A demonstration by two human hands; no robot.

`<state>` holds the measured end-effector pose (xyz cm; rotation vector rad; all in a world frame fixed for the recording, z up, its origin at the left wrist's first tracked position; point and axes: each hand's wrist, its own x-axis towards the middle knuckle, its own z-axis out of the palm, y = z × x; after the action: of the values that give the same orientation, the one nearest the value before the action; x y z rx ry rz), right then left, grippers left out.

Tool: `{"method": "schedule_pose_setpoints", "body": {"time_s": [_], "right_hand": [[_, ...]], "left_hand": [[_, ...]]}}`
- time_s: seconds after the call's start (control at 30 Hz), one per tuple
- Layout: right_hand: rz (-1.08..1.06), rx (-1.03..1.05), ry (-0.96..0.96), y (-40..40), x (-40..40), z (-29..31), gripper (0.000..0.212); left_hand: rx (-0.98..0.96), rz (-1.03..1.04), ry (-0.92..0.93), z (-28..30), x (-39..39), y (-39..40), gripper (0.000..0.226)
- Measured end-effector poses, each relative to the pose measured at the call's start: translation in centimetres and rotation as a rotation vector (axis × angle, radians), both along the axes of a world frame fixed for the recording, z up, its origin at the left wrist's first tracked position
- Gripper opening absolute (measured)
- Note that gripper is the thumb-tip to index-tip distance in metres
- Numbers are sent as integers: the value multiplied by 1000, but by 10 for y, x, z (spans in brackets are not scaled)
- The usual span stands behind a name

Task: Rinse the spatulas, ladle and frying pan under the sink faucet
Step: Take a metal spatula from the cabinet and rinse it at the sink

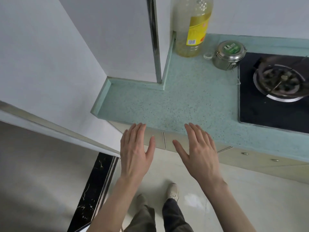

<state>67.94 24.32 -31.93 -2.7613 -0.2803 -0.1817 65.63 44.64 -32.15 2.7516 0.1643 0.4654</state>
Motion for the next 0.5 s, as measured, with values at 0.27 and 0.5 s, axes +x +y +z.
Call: {"method": "schedule_pose_setpoints", "body": {"time_s": [0.27, 0.5], "right_hand": [[-81, -12, 146, 19, -1, -74, 65], [-257, 251, 498, 44, 6, -125, 55]], "left_hand": [[-106, 20, 51, -81, 21, 24, 43], [-452, 132, 279, -143, 44, 27, 44]]}}
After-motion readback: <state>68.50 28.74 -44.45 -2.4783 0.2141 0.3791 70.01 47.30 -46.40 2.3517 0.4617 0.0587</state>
